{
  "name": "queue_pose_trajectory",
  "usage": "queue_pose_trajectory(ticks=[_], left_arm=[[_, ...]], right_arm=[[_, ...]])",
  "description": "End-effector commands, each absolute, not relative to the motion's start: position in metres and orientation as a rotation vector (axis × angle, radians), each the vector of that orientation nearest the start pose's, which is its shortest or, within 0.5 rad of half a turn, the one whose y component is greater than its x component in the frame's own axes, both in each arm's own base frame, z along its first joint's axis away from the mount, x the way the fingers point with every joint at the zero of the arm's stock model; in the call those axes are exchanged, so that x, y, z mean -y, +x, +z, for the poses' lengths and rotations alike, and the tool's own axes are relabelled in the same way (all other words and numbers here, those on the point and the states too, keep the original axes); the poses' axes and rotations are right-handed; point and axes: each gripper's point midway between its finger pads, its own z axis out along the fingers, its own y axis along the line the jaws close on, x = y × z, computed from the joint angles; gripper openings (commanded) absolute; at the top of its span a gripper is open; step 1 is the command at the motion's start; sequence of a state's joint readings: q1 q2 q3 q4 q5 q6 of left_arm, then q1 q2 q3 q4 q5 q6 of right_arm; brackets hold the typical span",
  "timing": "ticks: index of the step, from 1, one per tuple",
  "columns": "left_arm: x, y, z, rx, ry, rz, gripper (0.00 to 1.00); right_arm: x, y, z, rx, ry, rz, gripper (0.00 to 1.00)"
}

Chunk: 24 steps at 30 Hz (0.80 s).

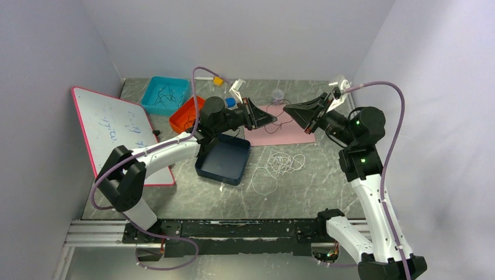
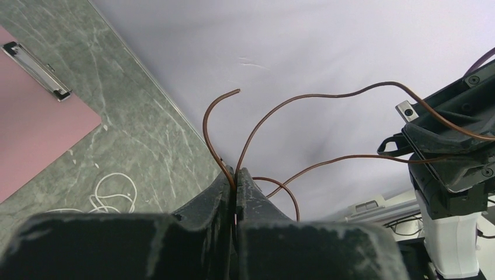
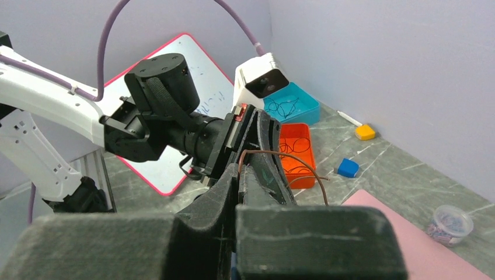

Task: Untangle the cables

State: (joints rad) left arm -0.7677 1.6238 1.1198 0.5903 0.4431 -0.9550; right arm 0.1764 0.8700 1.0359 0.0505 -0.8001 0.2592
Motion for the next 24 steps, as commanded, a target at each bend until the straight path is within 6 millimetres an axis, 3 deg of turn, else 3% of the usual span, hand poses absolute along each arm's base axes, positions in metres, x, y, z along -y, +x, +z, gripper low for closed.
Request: queue_pose_trajectory(ticks=[1, 7, 11, 17, 24], left_arm=[[0.418, 0.286, 0.327, -1.674, 0.274, -1.618, 0.07], [0.413, 0.292, 0.330, -1.678, 0.278, -1.554, 0.07], [0.400, 0.304, 0.340, -1.661, 0.266, -1.498, 0.07], [0.369, 0.327, 0.349, -1.664, 0.243, -1.349, 0.07], [0.316, 0.350, 0.346, -1.704, 0.231, -1.090, 0.07]], right_arm=[[-0.178, 0.244, 0.412, -1.341, -0.641, 0.872, 0.00], [-0.171, 0.247, 0.412, -1.357, -0.611, 0.820, 0.25], [-0.150, 0.266, 0.408, -1.417, -0.470, 0.695, 0.36], [-0.125, 0.281, 0.397, -1.473, -0.316, 0.573, 0.41], [-0.125, 0.285, 0.388, -1.501, -0.302, 0.577, 0.42]])
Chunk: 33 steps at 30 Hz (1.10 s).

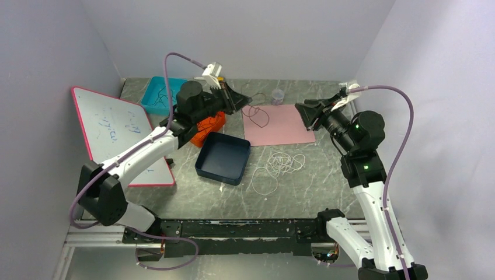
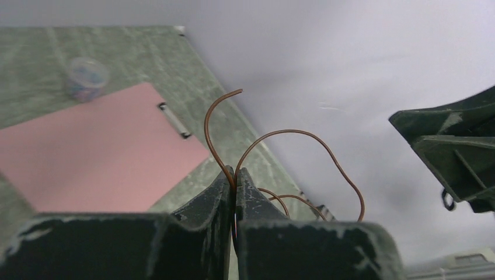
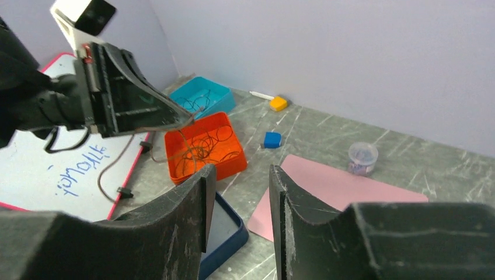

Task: Untangle the cables

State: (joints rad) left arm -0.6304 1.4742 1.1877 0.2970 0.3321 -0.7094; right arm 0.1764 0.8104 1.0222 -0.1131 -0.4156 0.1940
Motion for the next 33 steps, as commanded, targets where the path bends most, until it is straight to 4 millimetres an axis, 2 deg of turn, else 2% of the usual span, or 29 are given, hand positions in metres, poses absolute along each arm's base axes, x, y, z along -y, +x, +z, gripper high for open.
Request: queue_pose_trajectory(ticks=[1, 10, 14, 15, 20, 25, 33], left_arm=[[0.307, 0.353, 0.346, -1.709, 0.228, -1.034, 0.07], [0.205, 0.384, 0.313, -1.839, 0.112, -0.494, 0.07], [0.164, 0.402, 0.283, -1.937, 0.067, -0.233, 0.07], [0.155, 0.405, 0.276, -1.958, 0.050, -0.179, 0.07], [0.116, 0.426, 0.242, -2.025, -0.039, 0.065, 0.07], [0.085, 0.446, 0.215, -2.054, -0.128, 0.264, 0.07], [0.059, 0.471, 0.188, -2.062, -0.190, 0.493, 0.07]], right_arm=[[-0.125, 0.285, 0.388, -1.503, -0.300, 0.578, 0.42], [-0.127, 0.287, 0.383, -1.523, -0.303, 0.592, 0.42], [-0.127, 0.286, 0.385, -1.515, -0.295, 0.593, 0.43], [-0.127, 0.287, 0.373, -1.540, -0.292, 0.595, 0.43], [-0.125, 0.287, 0.364, -1.569, -0.297, 0.578, 0.43], [-0.122, 0.286, 0.359, -1.584, -0.303, 0.553, 0.43], [-0.122, 0.283, 0.350, -1.604, -0.309, 0.552, 0.43]])
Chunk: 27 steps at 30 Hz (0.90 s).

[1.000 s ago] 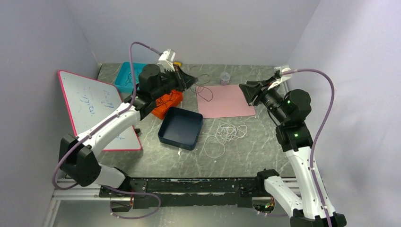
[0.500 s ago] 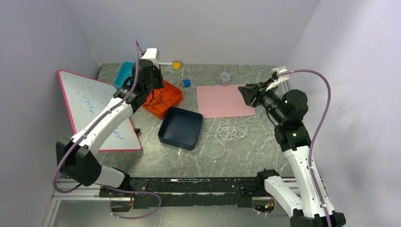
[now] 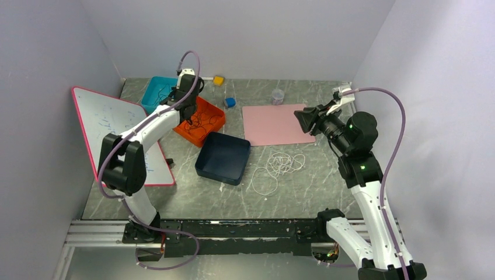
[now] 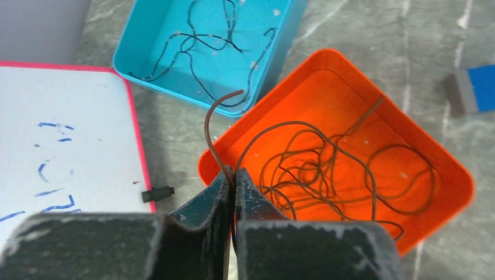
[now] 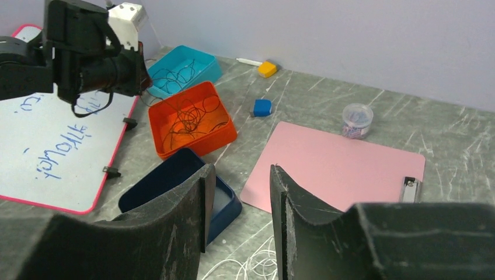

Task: Untangle the cables

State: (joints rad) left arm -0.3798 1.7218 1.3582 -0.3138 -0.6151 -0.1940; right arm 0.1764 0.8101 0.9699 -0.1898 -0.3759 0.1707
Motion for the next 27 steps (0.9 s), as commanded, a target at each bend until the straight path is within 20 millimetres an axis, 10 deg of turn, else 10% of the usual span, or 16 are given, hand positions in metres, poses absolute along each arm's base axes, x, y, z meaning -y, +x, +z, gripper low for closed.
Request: queue_pose_trajectory(ticks=[1, 27], left_arm=[[0.058, 0.474, 0.185, -2.063, -0.190, 0.506, 0.07], [0.087, 0.503, 0.064, -2.307, -0.004, 0.458, 0.07]], right_arm=[[-0.122, 0.283, 0.348, -1.606, -0.308, 0.554, 0.43], [-0.125, 0.282, 0.336, -1.635, -0.307, 0.581, 0.43]])
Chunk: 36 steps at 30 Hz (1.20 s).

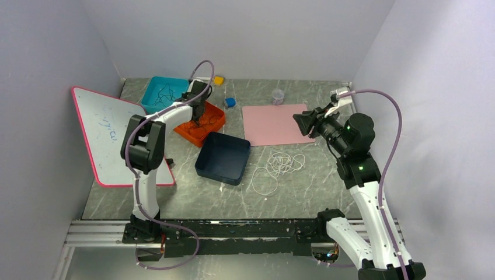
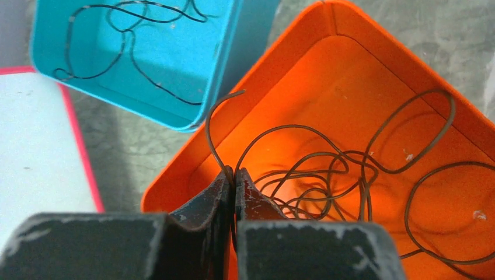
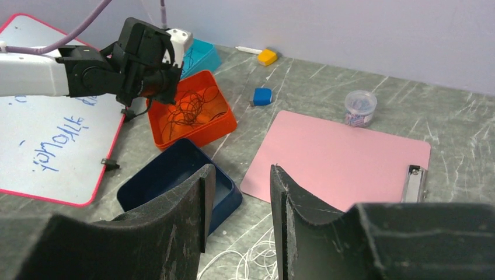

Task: Untangle the cables

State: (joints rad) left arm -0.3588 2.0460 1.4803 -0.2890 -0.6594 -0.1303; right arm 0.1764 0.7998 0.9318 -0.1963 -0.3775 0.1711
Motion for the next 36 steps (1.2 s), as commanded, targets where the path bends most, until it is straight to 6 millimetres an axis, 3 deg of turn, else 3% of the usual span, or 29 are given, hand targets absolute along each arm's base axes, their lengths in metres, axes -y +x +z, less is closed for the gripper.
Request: queue_pose_trajectory(ticks=[1, 6, 10, 25, 32, 36], left_arm=[[0.089, 0.503, 0.060, -2.320, 0.005, 0.451, 0.07], [0.092, 0.502, 0.042, -2.370, 0.029, 0.442, 0.07], [0.090, 0.503, 0.045, -2.367, 0.021, 0.444, 0.08], [0.084, 0.503, 0.132, -2.220, -0.053, 0.400, 0.42], [0.078, 0.491, 0.164, -2.165, -0.072, 0.388, 0.51], [0.085, 0.485, 0.180, -2.152, -0.046, 0.309, 0.55]], right_arm=[[-0.125, 0.282, 0.336, -1.636, -0.306, 0.581, 0.43], [-0.125, 0.283, 0.336, -1.638, -0.307, 0.582, 0.43], [-0.126, 0.283, 0.338, -1.637, -0.308, 0.588, 0.43], [-0.126, 0.286, 0.337, -1.639, -0.288, 0.593, 0.43], [-0.125, 0.288, 0.333, -1.651, -0.280, 0.592, 0.43], [-0.122, 0.290, 0.330, -1.668, -0.253, 0.578, 0.43]])
